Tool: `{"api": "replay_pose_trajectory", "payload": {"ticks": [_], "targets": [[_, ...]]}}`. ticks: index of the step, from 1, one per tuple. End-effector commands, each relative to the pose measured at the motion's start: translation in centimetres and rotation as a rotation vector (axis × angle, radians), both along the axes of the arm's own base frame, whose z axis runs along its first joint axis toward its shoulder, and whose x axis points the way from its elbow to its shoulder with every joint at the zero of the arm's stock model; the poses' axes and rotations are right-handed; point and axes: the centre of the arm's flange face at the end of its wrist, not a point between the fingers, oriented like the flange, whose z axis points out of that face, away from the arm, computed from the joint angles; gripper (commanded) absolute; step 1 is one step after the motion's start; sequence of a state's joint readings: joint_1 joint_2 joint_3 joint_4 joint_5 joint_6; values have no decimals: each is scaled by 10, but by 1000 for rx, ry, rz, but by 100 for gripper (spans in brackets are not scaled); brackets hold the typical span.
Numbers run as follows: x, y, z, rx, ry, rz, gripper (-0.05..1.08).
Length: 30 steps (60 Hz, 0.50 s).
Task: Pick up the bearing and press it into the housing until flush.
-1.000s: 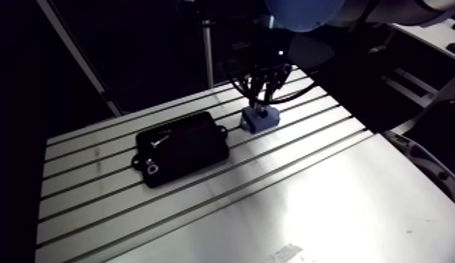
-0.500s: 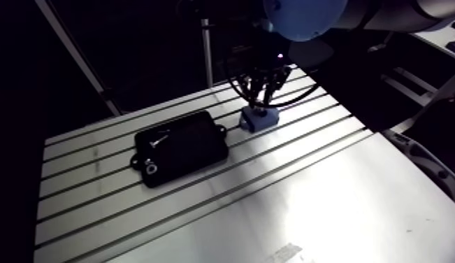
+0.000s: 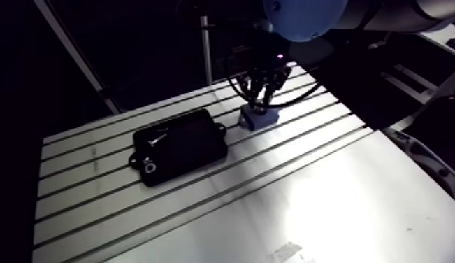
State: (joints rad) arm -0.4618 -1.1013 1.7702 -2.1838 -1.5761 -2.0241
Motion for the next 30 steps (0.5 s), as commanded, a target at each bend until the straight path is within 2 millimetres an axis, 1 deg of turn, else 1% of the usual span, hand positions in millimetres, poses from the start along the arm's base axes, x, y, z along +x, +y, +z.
{"api": "replay_pose_trajectory", "payload": {"ticks": [1, 30], "targets": [[0, 0, -3, -2, -4, 0, 75], [1, 0, -4, -4, -7, -2, 75]]}}
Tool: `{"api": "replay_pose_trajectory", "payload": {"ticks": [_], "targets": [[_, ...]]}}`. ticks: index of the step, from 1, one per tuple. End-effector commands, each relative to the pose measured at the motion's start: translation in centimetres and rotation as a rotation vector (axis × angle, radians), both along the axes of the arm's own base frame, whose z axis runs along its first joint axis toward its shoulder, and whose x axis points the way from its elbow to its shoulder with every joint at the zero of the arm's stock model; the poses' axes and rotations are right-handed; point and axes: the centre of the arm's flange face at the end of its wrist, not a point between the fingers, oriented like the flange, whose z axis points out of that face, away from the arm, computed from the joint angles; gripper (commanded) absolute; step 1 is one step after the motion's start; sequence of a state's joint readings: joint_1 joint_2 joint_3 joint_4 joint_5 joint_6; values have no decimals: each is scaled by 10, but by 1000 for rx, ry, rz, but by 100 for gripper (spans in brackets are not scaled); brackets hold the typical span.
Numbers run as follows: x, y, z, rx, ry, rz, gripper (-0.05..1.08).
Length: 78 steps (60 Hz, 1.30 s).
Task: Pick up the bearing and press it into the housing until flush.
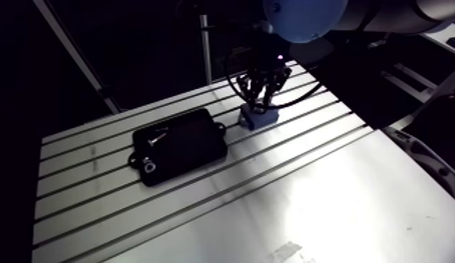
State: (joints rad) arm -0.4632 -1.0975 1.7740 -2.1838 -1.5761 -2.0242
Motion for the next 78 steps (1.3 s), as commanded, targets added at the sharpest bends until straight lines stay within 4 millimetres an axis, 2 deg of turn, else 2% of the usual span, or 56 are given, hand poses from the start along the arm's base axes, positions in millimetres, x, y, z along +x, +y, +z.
{"api": "replay_pose_trajectory", "payload": {"ticks": [1, 35, 78], "targets": [[0, 0, -1, -1, -1, 0, 75], [4, 7, -2, 0, -5, 5, 75], [6, 6, -2, -1, -7, 6, 75]]}}
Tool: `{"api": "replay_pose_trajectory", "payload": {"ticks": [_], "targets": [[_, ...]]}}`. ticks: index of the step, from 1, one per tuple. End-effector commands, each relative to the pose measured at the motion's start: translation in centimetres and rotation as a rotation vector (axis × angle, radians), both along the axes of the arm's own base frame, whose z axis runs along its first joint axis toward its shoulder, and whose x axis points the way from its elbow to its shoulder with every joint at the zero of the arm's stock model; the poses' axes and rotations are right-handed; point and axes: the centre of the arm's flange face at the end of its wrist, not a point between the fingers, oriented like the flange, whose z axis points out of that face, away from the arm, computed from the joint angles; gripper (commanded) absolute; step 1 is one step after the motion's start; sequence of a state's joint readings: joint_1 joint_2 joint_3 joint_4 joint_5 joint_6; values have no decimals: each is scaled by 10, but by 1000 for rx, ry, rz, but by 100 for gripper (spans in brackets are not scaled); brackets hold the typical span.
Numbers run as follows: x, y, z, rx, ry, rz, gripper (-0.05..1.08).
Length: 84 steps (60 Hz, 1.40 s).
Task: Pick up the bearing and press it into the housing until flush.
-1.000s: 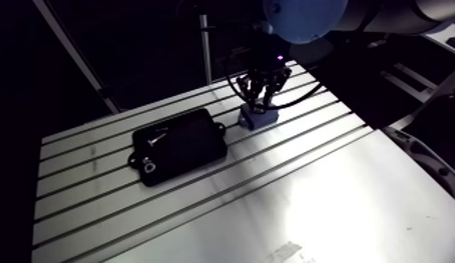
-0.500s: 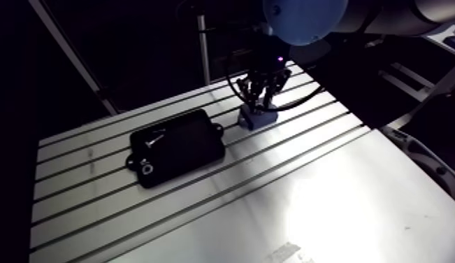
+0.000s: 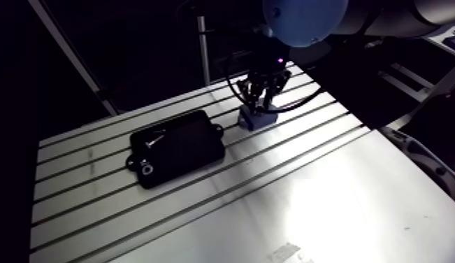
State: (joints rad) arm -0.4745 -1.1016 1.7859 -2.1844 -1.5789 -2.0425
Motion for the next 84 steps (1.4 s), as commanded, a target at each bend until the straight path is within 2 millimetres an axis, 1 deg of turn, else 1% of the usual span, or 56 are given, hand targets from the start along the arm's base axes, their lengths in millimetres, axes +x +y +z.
{"api": "replay_pose_trajectory", "payload": {"ticks": [1, 29, 51, 79, 84], "targets": [[0, 1, 0, 1, 1, -1, 75], [-3, 1, 4, 5, 10, 0, 75], [-2, 1, 0, 2, 3, 0, 75], [-4, 2, 2, 5, 9, 0, 75], [-4, 2, 0, 3, 5, 0, 75]]}}
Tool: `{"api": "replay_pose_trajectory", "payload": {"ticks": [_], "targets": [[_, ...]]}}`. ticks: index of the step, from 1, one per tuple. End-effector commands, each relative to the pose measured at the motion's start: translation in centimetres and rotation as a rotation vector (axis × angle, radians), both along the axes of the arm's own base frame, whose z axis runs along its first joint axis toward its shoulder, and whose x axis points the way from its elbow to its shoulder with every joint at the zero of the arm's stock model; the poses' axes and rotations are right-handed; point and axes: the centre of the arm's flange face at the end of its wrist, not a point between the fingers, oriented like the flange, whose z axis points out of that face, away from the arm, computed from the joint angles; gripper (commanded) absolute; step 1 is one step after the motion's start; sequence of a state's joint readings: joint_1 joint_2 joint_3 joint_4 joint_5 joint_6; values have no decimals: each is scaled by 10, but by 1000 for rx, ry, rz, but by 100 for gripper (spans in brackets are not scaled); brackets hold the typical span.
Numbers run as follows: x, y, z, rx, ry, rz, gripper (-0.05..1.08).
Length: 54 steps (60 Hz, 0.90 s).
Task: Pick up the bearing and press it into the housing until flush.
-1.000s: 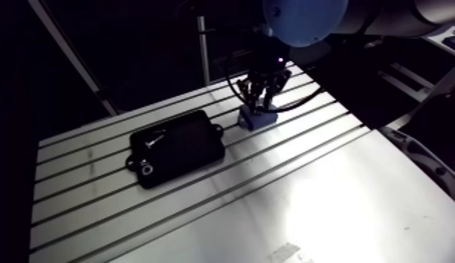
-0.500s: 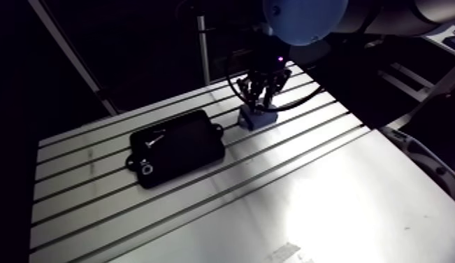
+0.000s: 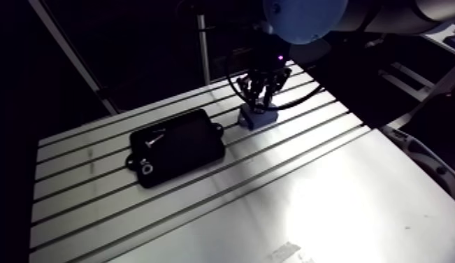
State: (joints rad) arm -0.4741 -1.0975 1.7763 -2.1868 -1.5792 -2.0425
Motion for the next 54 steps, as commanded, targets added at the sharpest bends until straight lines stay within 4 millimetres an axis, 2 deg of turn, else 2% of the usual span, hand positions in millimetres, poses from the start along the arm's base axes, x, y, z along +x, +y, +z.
{"api": "replay_pose_trajectory", "payload": {"ticks": [1, 43, 44, 45, 46, 47, 48, 49, 54], "targets": [[0, 0, -1, -1, -2, 0, 75], [0, 0, -2, 1, 2, -1, 74], [0, 0, -1, 3, 4, -1, 67], [0, 0, 0, 3, 6, -1, 49], [0, 0, 0, 3, 6, -1, 49], [1, -1, 1, 3, 6, -1, 23], [1, -1, 1, 3, 6, -1, 23], [1, 0, 2, 4, 8, 0, 3], [2, -1, 3, 3, 9, 1, 0]]}}
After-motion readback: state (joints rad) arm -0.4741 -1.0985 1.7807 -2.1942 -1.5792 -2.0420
